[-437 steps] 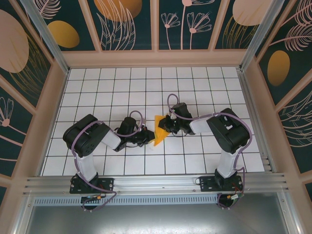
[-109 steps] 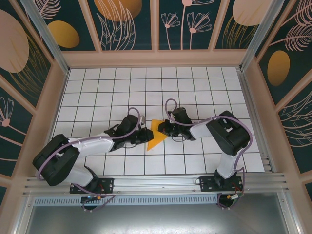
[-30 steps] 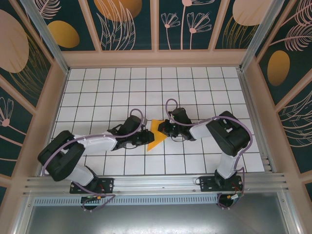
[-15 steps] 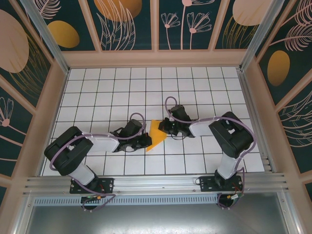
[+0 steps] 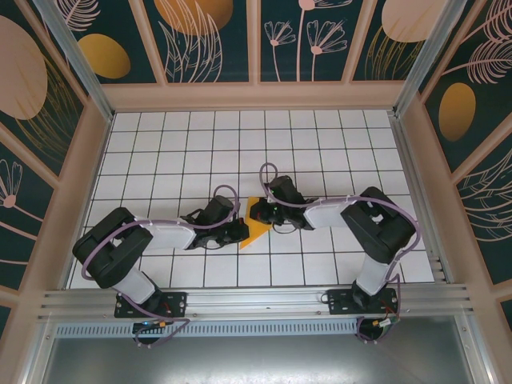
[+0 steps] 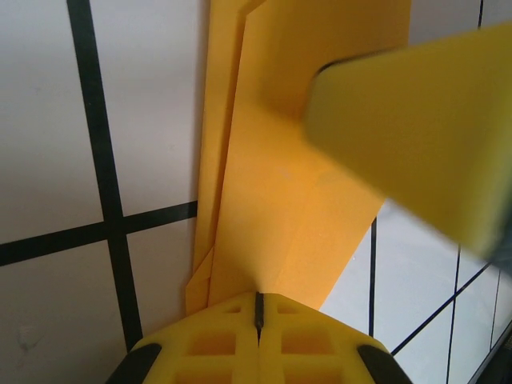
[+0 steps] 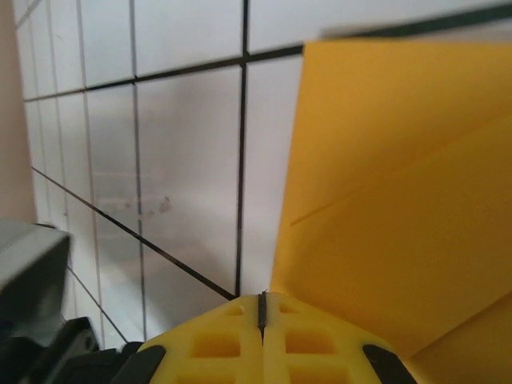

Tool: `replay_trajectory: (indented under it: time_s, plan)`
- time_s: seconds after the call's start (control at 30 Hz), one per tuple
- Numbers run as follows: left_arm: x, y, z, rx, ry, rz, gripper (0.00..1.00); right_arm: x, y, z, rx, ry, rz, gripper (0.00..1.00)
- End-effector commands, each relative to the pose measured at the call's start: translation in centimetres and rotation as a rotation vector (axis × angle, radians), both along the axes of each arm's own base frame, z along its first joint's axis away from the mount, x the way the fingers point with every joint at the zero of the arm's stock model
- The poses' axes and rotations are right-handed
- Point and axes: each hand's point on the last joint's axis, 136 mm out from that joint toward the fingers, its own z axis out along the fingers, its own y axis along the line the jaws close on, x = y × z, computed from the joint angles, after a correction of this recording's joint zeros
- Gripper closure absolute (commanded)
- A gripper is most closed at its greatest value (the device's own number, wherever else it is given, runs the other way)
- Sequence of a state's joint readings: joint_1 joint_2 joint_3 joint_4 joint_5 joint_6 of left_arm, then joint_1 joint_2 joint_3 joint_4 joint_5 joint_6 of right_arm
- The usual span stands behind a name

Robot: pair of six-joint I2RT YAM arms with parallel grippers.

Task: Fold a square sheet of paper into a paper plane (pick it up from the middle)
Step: Fourth fold the wing at the center of the table.

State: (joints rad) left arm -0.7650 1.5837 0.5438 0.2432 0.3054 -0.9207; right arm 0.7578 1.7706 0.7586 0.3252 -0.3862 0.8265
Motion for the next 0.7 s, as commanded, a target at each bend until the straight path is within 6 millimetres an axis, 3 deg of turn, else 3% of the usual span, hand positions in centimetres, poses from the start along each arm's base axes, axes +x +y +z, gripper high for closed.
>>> replay_trajectory:
  time_s: [0.0,0.17,0.57,0.67]
  plan:
    - [-1.6,2.4,-3.1,0.125,0.07,0.013,0.95,0.3,-0.5,-1.9,-0.024,0.02,-0.031,0.97]
    - [-2.2,3.0,-3.8,0.144,0.082,0.011,0.96,1.3,-2.2,-3.7,-0.074,0.046,-0.085,0.97]
    - [-3.1,4.0,-4.6,0.164,0.101,0.021,0.96,7.3,-6.3,-3.6,-0.095,0.012,-0.203,0.96]
    - [-3.0,4.1,-4.6,0.167,0.098,0.022,0.96,9.1,-8.1,-3.4,-0.102,0.005,-0.259,0.96]
